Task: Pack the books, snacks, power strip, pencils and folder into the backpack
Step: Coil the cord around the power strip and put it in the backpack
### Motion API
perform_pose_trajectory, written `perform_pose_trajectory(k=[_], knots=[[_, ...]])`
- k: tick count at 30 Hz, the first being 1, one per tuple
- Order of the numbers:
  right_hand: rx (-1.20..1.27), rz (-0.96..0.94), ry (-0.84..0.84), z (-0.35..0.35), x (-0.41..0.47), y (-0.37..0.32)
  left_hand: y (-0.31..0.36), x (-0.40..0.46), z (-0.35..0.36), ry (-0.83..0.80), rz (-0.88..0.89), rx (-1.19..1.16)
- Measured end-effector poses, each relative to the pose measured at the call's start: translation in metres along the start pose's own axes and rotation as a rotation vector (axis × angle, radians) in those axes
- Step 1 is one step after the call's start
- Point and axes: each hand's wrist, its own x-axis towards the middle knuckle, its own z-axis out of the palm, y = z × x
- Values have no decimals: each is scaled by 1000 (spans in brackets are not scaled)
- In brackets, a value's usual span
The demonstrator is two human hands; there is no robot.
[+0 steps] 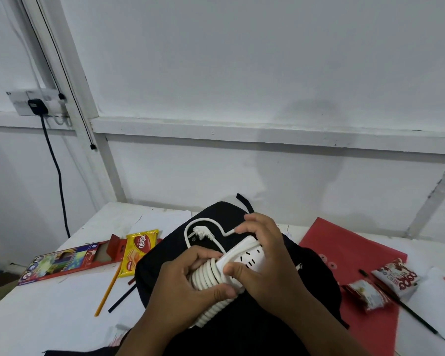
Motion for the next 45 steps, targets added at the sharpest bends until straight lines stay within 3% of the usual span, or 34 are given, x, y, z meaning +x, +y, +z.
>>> perform_pose_trajectory(k=[7,12,19,24,32,36,41,45], knots=[[64,50,-35,-12,-5,11,7,1,3,18,-24,-54],[297,38,38,-21,-7,20,8,1,0,73,-86,-188],[173,-3,48,-11,-3,33,4,0,-7,72,-85,-288],[287,-3,-1,-9,5,29,0,-3,-16,18,-53,-290],[527,237,-43,11,9,20,5,-8,-31,-12,-38,-300],[615,349,-31,24,6,19,-2,-7,-36,157,-52,-203],[483,302,-171,44,-1,12,-8,-6,-40,266,-93,-285],[195,196,-347,50,-5,7,-9,-5,-52,279,-73,-297]])
